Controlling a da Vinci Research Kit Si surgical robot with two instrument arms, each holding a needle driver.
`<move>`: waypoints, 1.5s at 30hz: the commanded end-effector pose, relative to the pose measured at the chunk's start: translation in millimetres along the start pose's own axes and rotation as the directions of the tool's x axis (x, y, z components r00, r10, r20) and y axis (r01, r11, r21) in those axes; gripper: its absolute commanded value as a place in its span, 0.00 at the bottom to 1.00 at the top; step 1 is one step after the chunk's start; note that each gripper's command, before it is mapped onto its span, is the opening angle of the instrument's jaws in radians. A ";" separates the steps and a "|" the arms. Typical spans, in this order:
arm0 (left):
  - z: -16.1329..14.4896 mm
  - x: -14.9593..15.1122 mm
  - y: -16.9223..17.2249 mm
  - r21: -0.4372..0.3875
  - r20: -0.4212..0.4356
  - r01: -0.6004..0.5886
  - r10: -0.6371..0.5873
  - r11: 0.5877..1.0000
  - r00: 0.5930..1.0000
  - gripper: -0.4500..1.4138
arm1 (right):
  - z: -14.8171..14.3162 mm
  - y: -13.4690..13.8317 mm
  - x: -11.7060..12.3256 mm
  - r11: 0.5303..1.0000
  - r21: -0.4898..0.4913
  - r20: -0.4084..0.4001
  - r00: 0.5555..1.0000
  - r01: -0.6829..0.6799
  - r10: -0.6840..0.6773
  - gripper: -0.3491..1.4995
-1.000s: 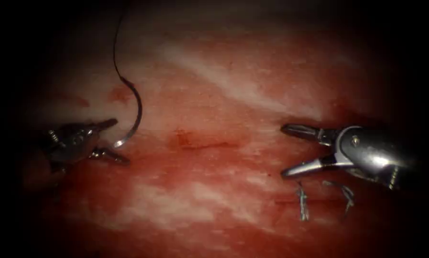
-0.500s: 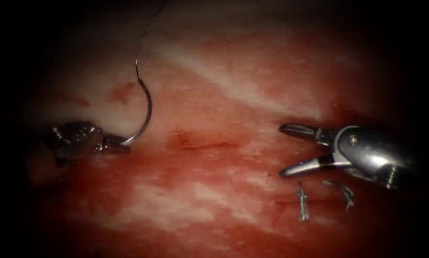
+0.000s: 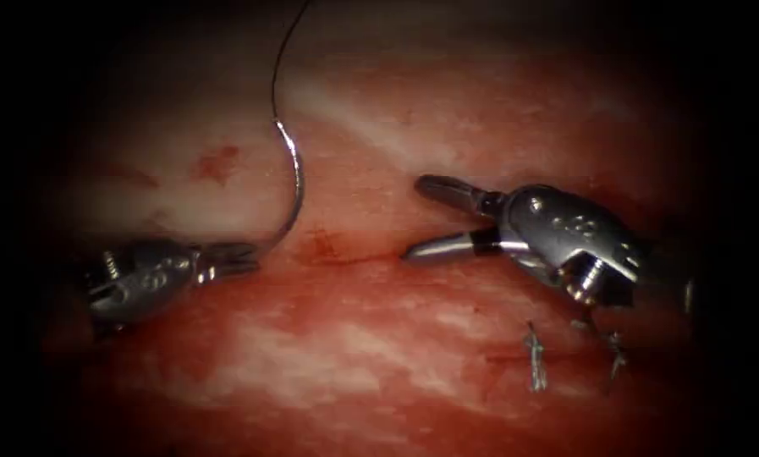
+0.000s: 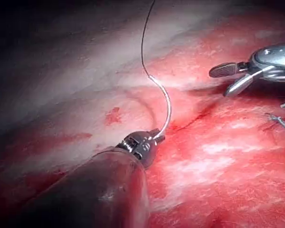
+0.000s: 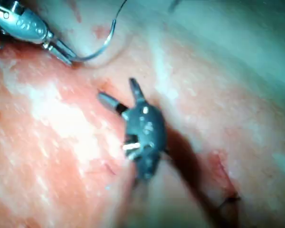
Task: Wound Closure
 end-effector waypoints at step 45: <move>2.6 2.8 1.1 0.175 -0.018 -0.226 0.233 0.958 0.972 0.00 | 7.5 1.4 3.2 0.961 0.132 0.036 0.970 -0.244 0.242 0.26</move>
